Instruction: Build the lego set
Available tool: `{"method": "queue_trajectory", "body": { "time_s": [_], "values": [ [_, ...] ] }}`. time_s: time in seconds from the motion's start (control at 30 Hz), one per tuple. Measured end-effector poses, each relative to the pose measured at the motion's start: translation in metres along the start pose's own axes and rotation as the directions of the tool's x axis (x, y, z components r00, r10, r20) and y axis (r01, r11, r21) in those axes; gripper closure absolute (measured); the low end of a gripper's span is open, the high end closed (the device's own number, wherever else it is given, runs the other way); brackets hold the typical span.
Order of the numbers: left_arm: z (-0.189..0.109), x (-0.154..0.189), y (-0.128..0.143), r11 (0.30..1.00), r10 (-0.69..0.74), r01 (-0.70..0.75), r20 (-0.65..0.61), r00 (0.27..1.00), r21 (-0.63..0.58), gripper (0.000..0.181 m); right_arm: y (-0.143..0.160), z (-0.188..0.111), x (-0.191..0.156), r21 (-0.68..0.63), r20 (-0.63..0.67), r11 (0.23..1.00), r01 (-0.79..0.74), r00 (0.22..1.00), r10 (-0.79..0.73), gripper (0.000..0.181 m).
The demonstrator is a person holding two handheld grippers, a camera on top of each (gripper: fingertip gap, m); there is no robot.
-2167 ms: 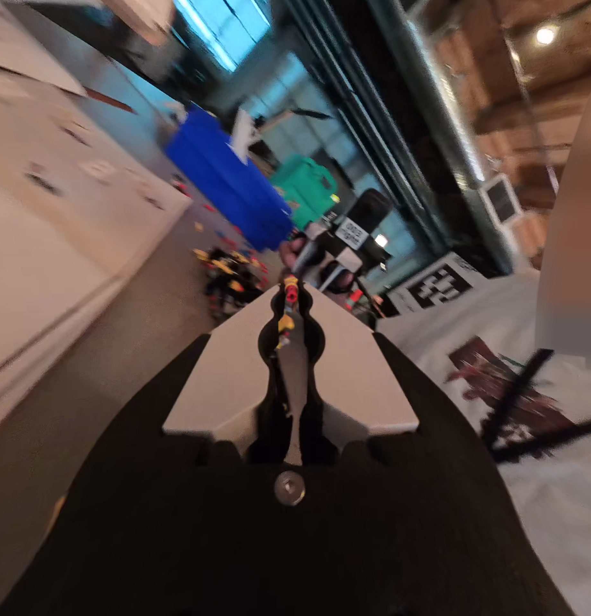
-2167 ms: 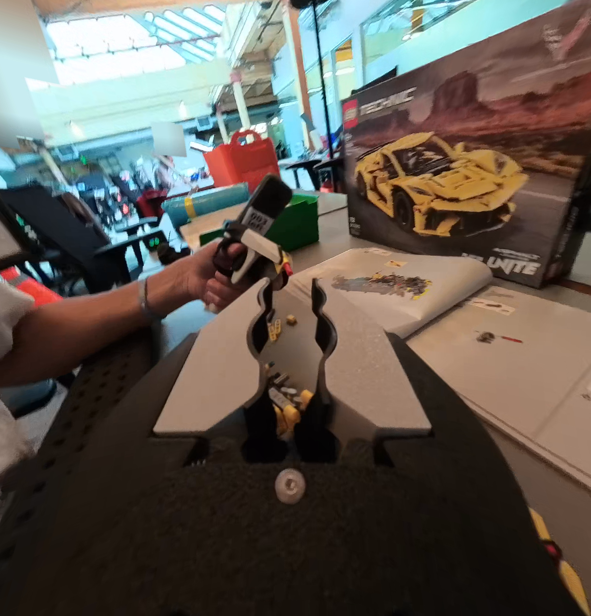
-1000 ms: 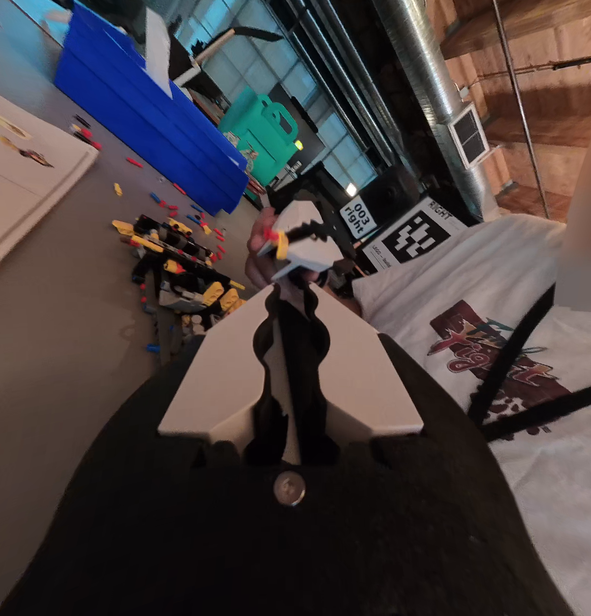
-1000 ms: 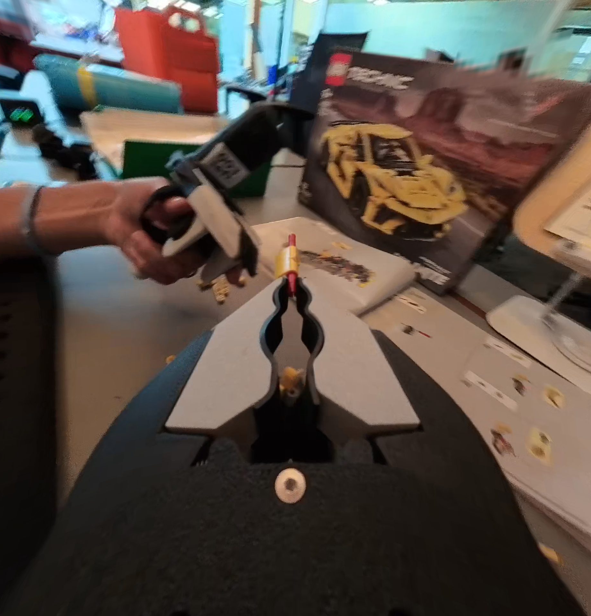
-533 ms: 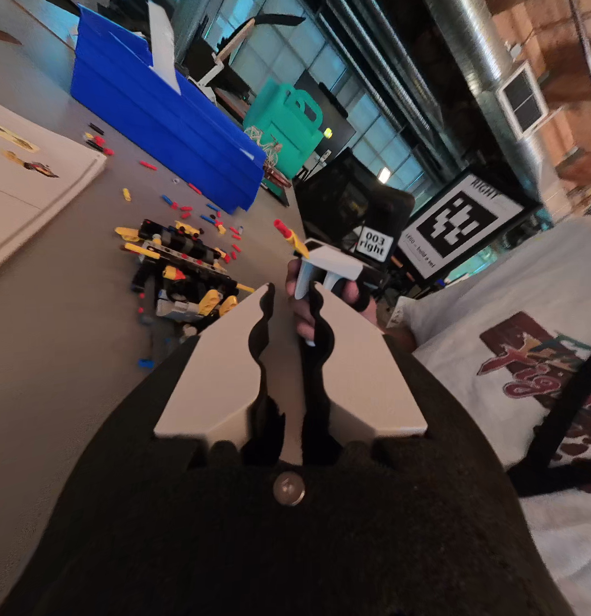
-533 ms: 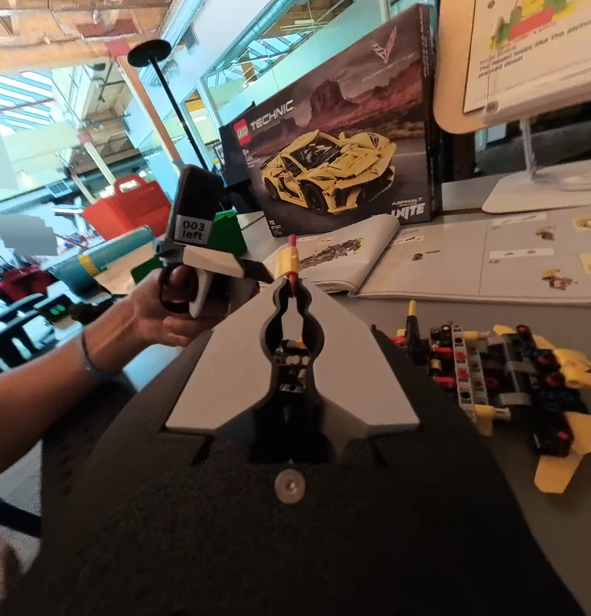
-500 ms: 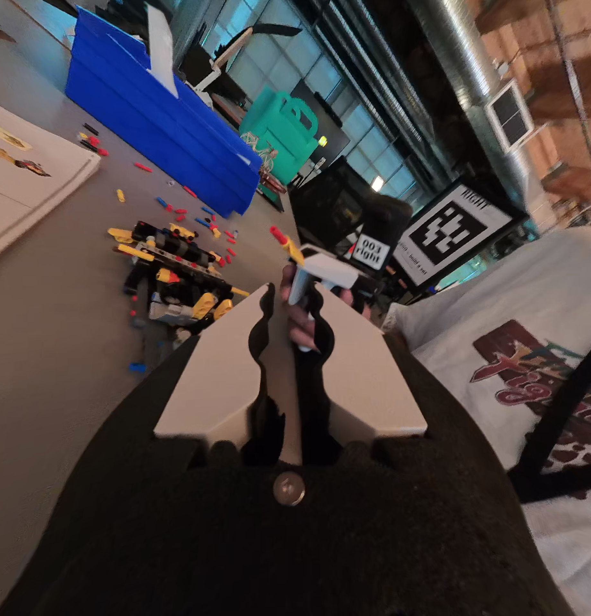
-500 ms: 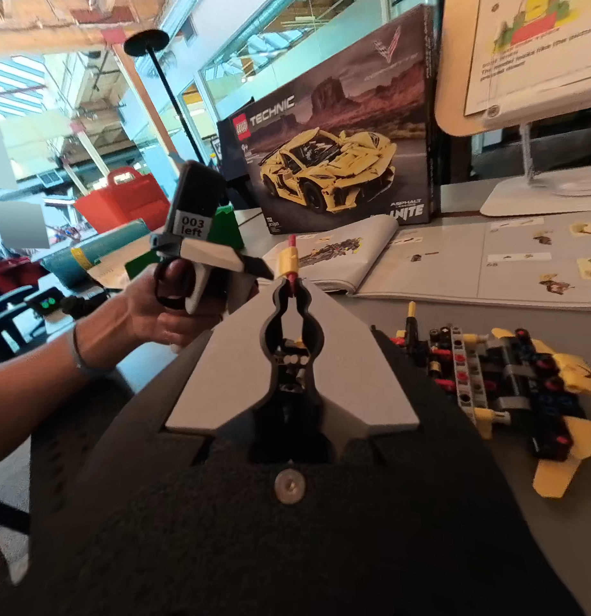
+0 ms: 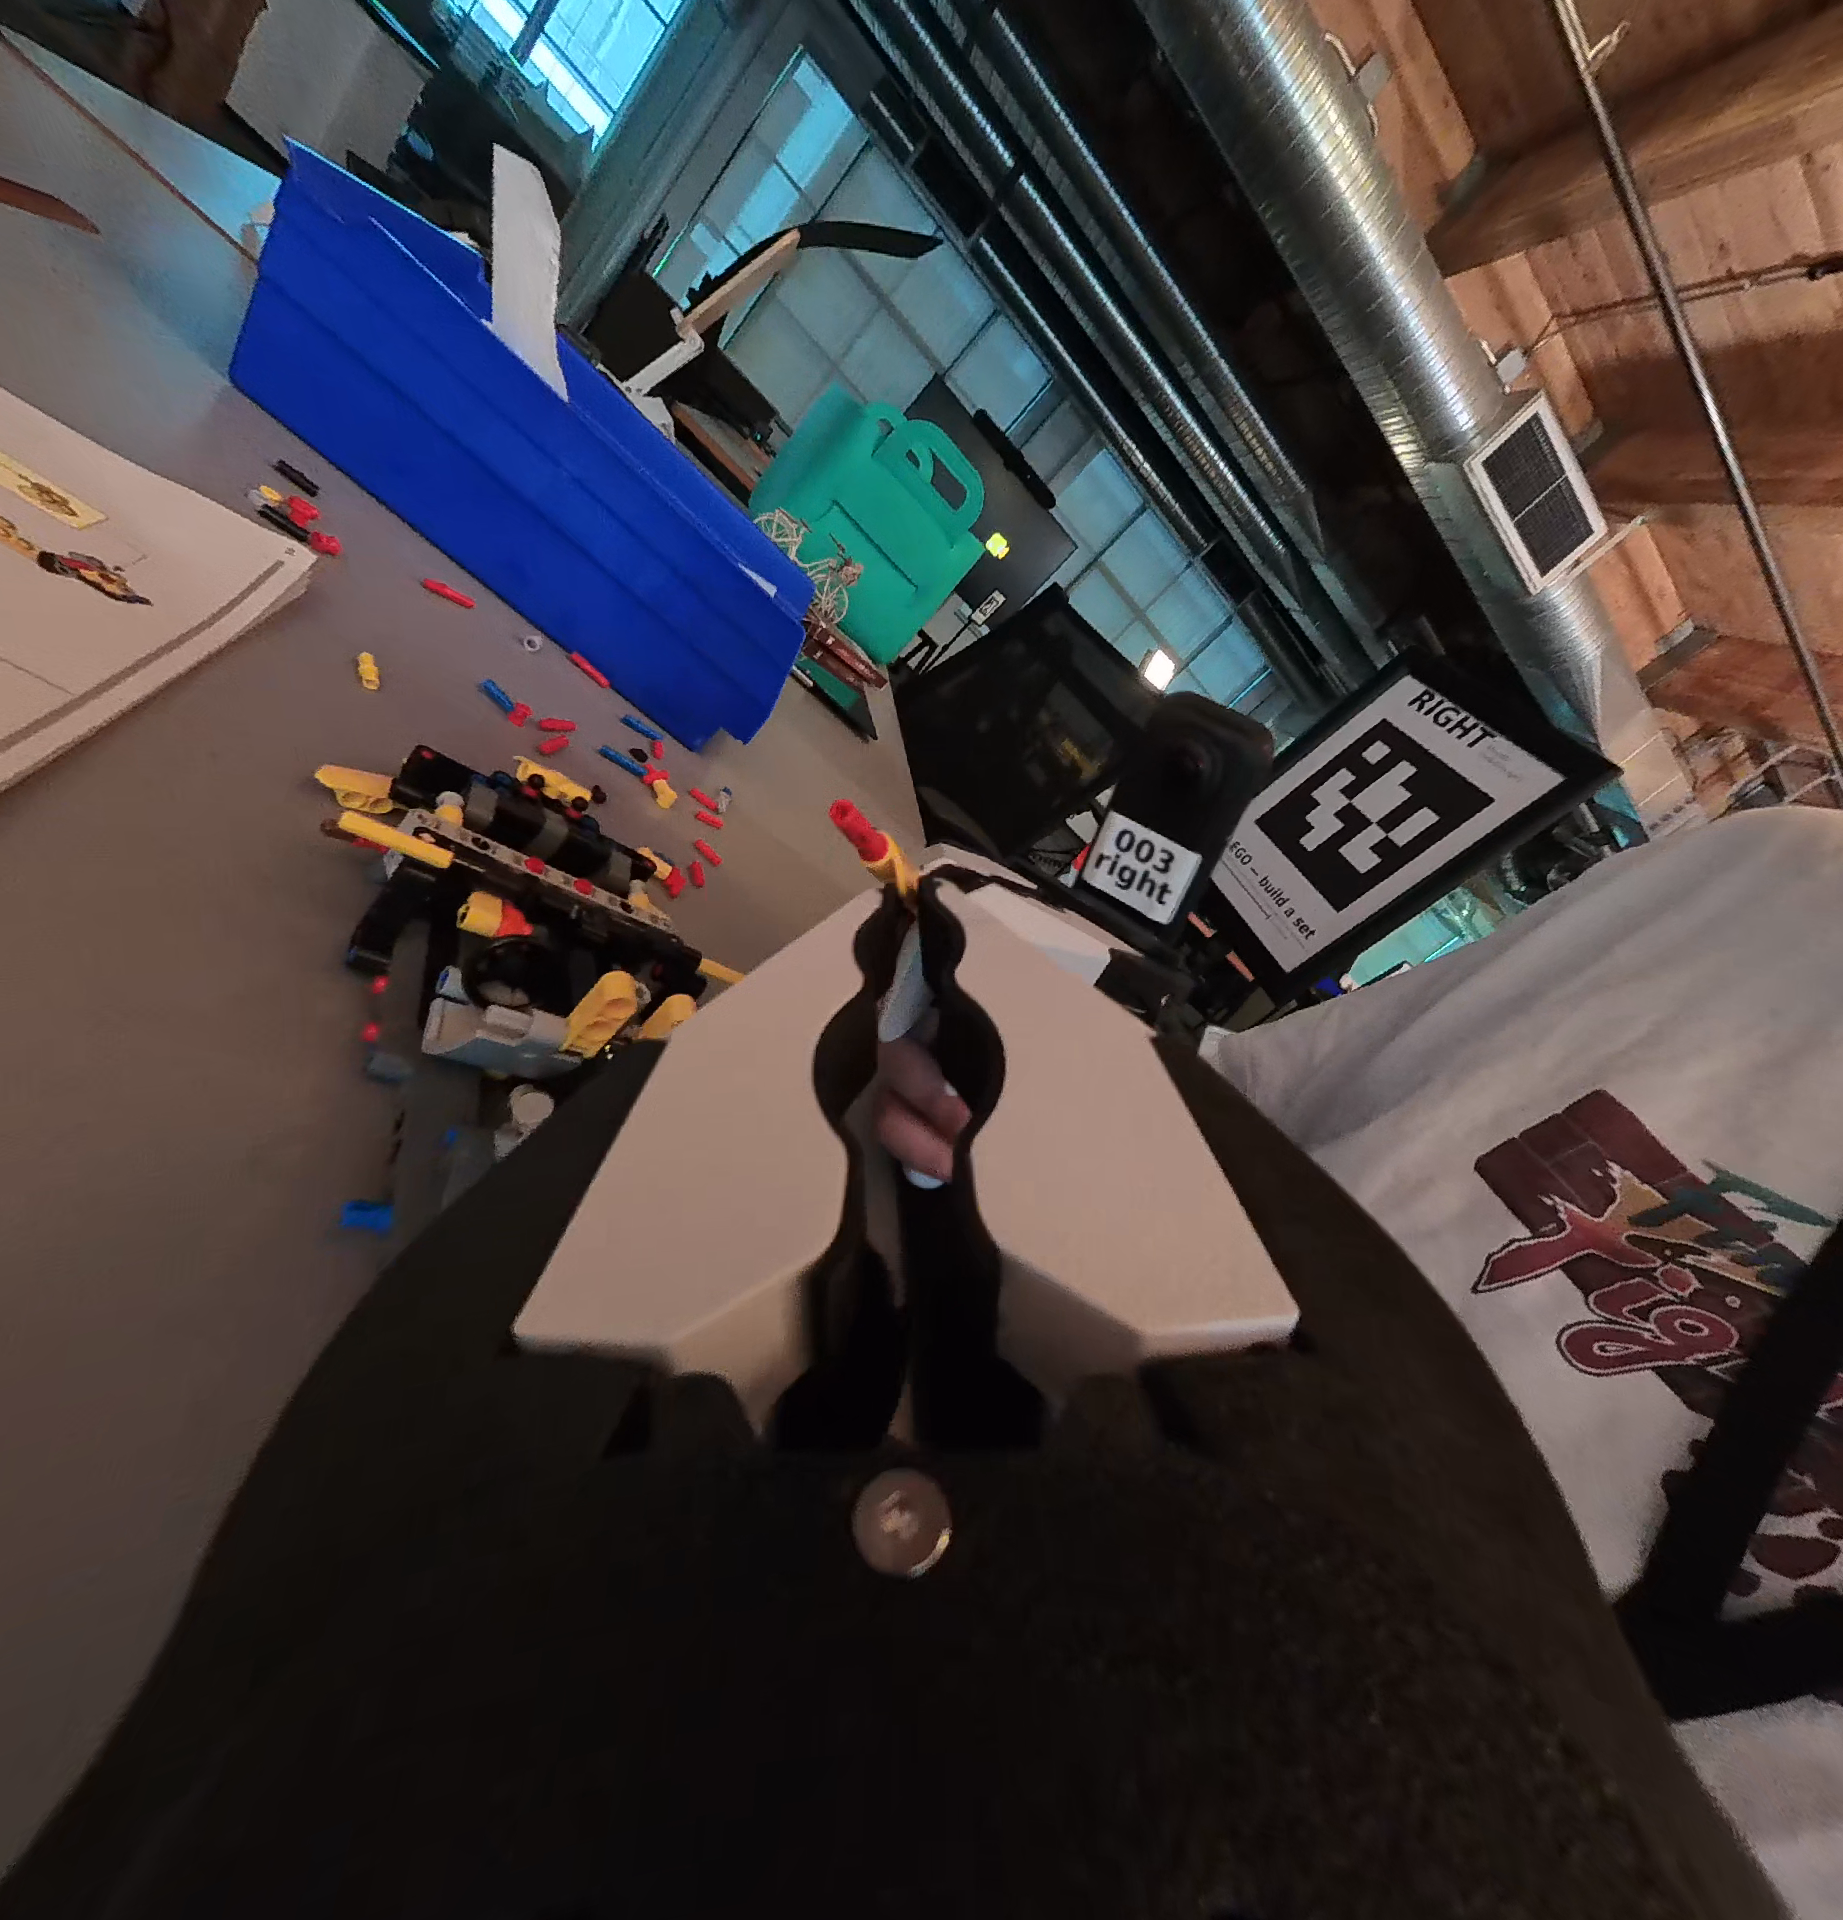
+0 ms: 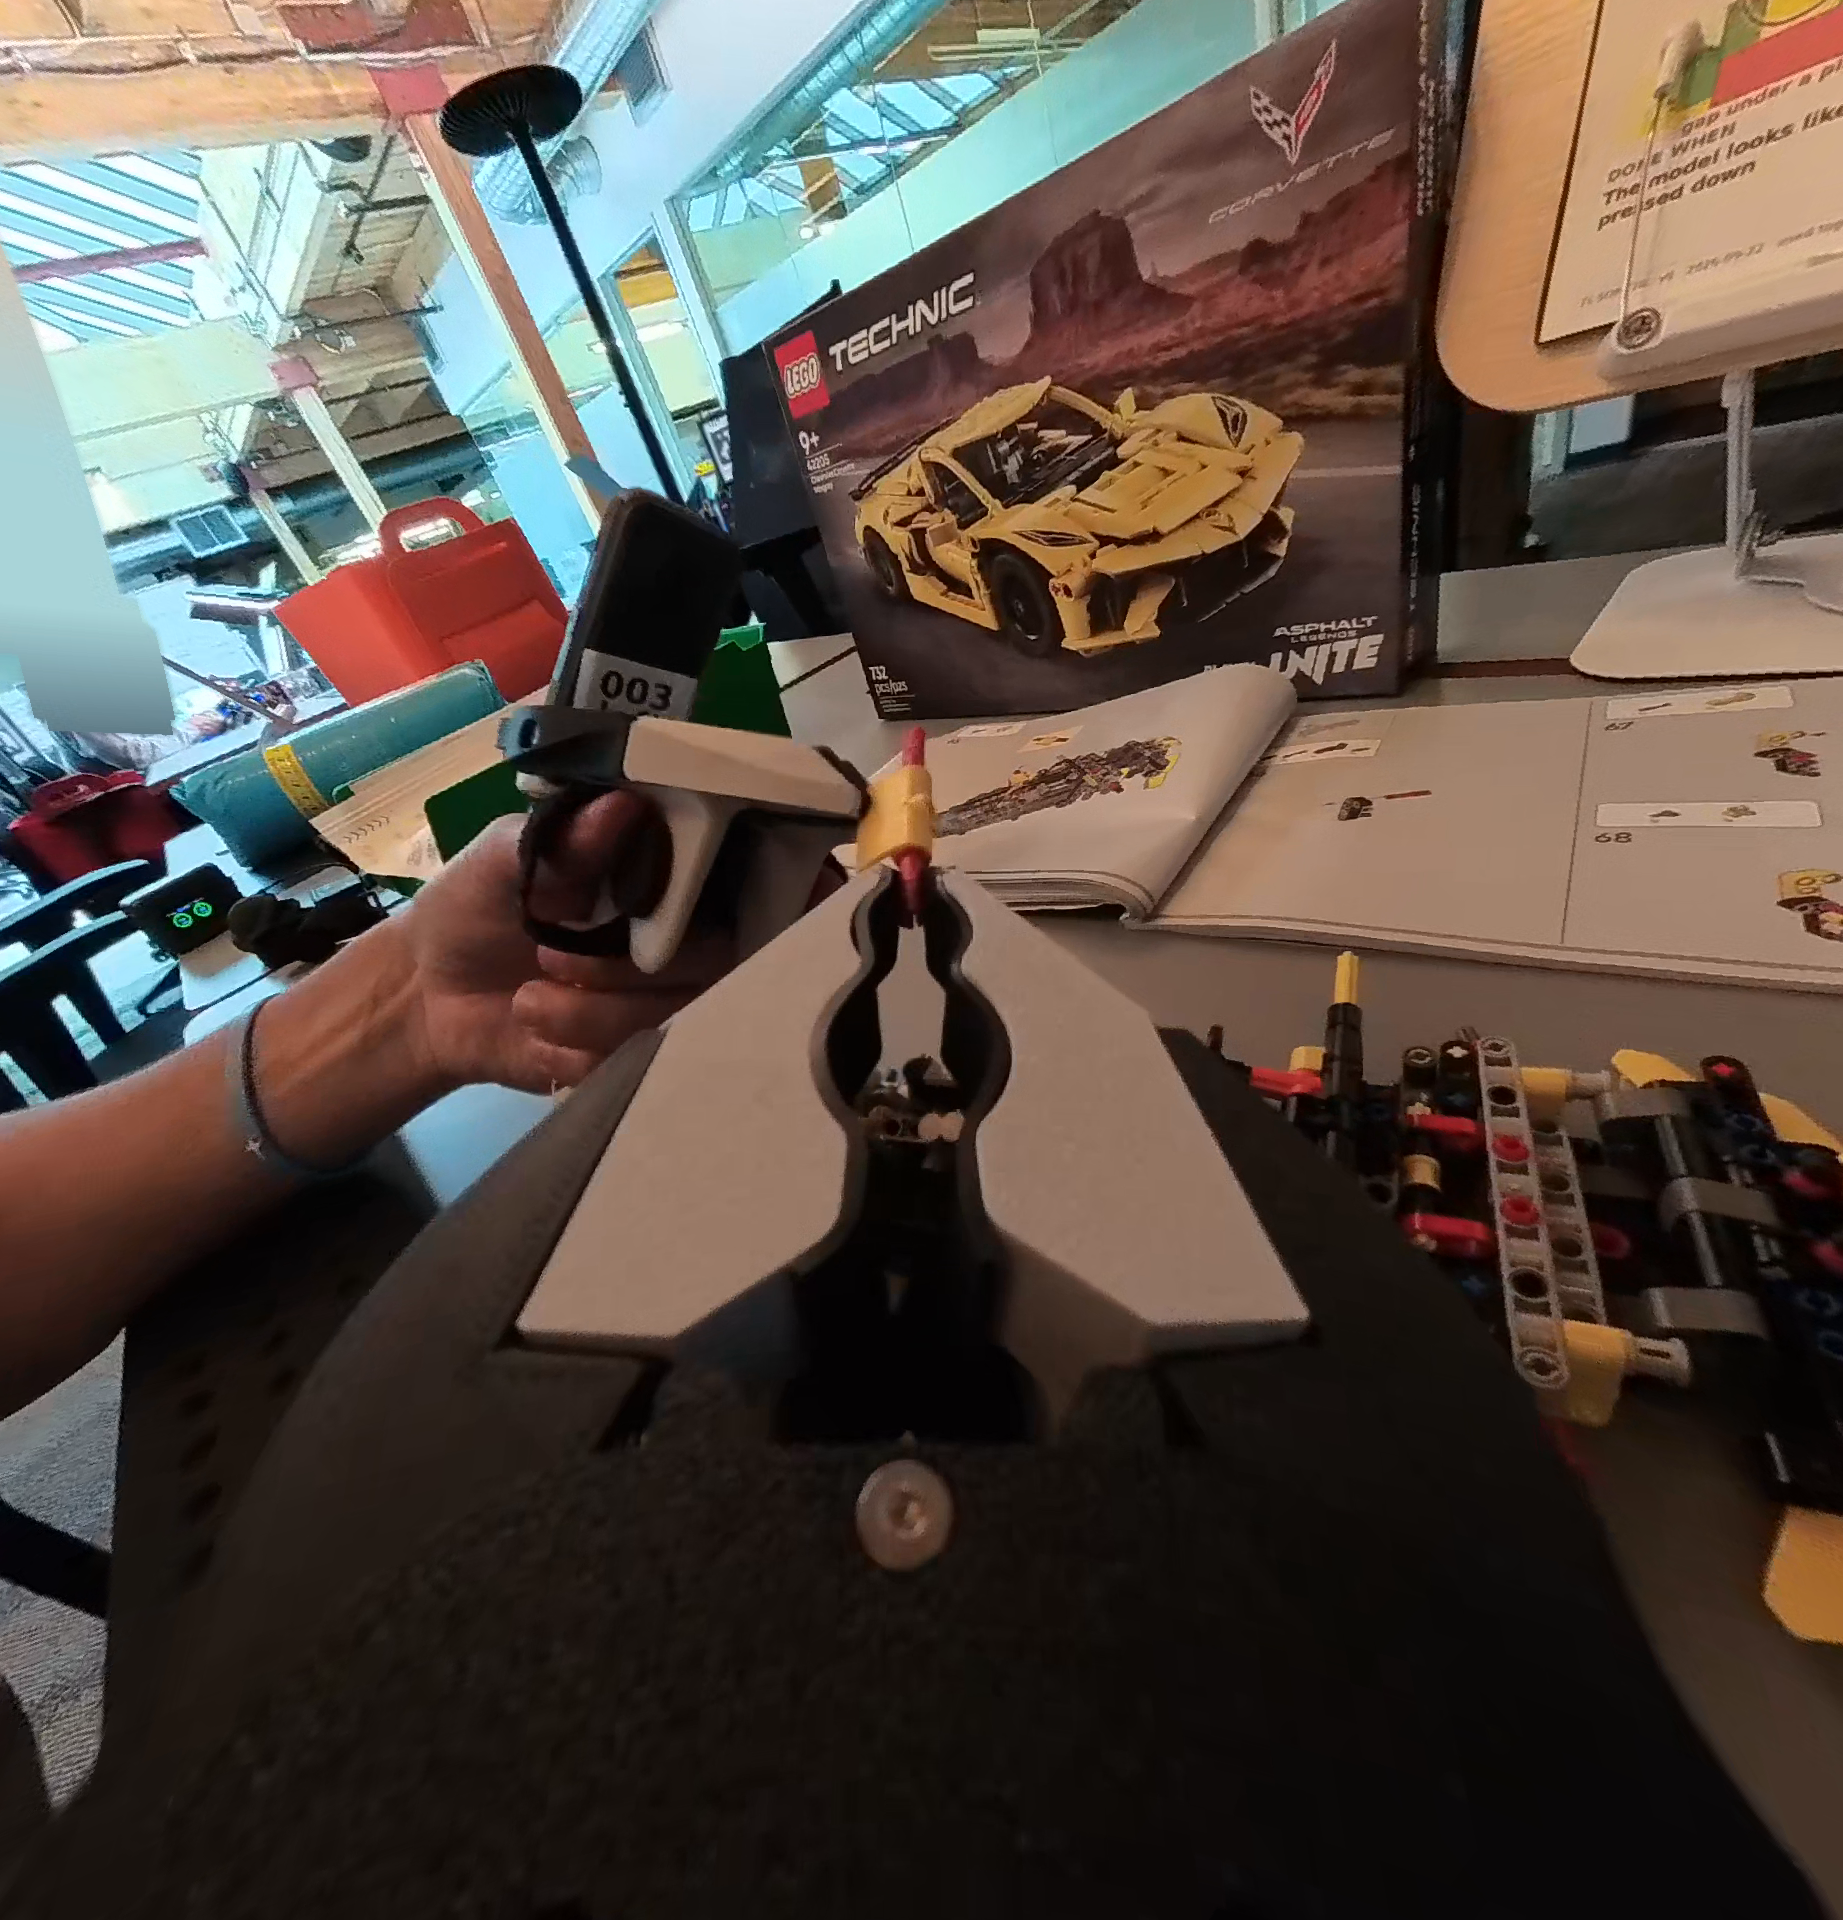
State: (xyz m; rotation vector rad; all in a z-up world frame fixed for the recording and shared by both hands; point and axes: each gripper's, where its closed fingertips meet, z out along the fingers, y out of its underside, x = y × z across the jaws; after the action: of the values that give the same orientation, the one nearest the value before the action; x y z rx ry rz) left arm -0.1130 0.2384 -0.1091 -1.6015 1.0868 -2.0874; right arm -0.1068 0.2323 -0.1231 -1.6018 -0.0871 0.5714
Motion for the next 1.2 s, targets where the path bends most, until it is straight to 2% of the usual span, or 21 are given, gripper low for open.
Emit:
{"method": "queue_trajectory", "body": {
  "time_s": [0.27,0.43,0.57,0.63,0.7,0.73,0.8,0.87,0.93,0.97,1.0,1.07,1.13,1.2],
  "values": [
    [0.000,0.001,-0.001,0.998,-0.065,0.066,-0.045,0.997,0.021,0.179,0.007,0.003,0.000,-0.041,-0.018,0.998,0.037,0.999,-0.038,0.178],
    [0.000,-0.003,0.001,0.999,-0.049,0.049,-0.016,0.999,0.012,0.179,0.011,0.004,0.003,-0.075,-0.073,0.991,0.112,0.990,-0.118,0.178],
    [-0.003,0.000,0.003,1.000,0.003,-0.004,-0.013,1.000,-0.018,0.180,0.016,0.007,0.000,-0.097,-0.041,0.991,0.096,0.994,-0.100,0.178],
    [-0.007,0.001,0.003,0.999,-0.012,0.011,-0.032,0.999,-0.033,0.180,0.016,0.008,-0.006,-0.098,0.016,0.993,0.072,0.997,-0.071,0.175],
    [-0.015,-0.005,0.000,0.999,-0.039,0.038,-0.025,0.999,-0.038,0.180,0.010,0.006,-0.010,-0.104,0.115,0.991,0.087,0.990,-0.075,0.154],
    [-0.020,-0.011,-0.001,0.997,-0.063,0.062,-0.017,0.998,-0.046,0.180,0.007,0.002,-0.012,-0.123,0.188,0.984,0.130,0.976,-0.106,0.153],
    [-0.028,-0.021,-0.006,0.989,-0.144,0.143,-0.017,0.989,-0.048,0.180,0.002,-0.007,-0.013,-0.170,0.347,0.942,0.288,0.913,-0.216,0.148],
    [-0.033,-0.027,-0.008,0.976,-0.212,0.209,-0.041,0.976,-0.066,0.180,0.003,-0.014,0.002,-0.239,0.452,0.856,0.458,0.833,-0.319,0.149],
    [-0.033,-0.035,-0.006,0.961,-0.265,0.261,-0.036,0.964,-0.086,0.180,-0.001,-0.017,0.012,-0.267,0.559,0.816,0.513,0.772,-0.303,0.146],
    [-0.031,-0.040,-0.004,0.953,-0.292,0.288,-0.028,0.956,-0.092,0.180,-0.001,-0.017,0.014,-0.289,0.617,0.807,0.514,0.745,-0.254,0.137],
    [-0.029,-0.042,-0.001,0.944,-0.318,0.314,-0.026,0.948,-0.097,0.180,0.001,-0.014,0.019,-0.324,0.645,0.789,0.522,0.732,-0.219,0.128],
    [-0.023,-0.044,0.006,0.932,-0.352,0.348,-0.024,0.936,-0.106,0.180,0.010,-0.004,0.025,-0.355,0.691,0.746,0.563,0.696,-0.196,0.123],
    [-0.017,-0.043,0.012,0.928,-0.358,0.353,-0.022,0.934,-0.116,0.180,0.023,0.004,0.024,-0.333,0.725,0.708,0.623,0.649,-0.230,0.116],
    [-0.013,-0.043,0.015,0.929,-0.355,0.351,-0.014,0.935,-0.116,0.180,0.034,0.009,0.020,-0.292,0.738,0.681,0.672,0.611,-0.287,0.116]
  ]
}}
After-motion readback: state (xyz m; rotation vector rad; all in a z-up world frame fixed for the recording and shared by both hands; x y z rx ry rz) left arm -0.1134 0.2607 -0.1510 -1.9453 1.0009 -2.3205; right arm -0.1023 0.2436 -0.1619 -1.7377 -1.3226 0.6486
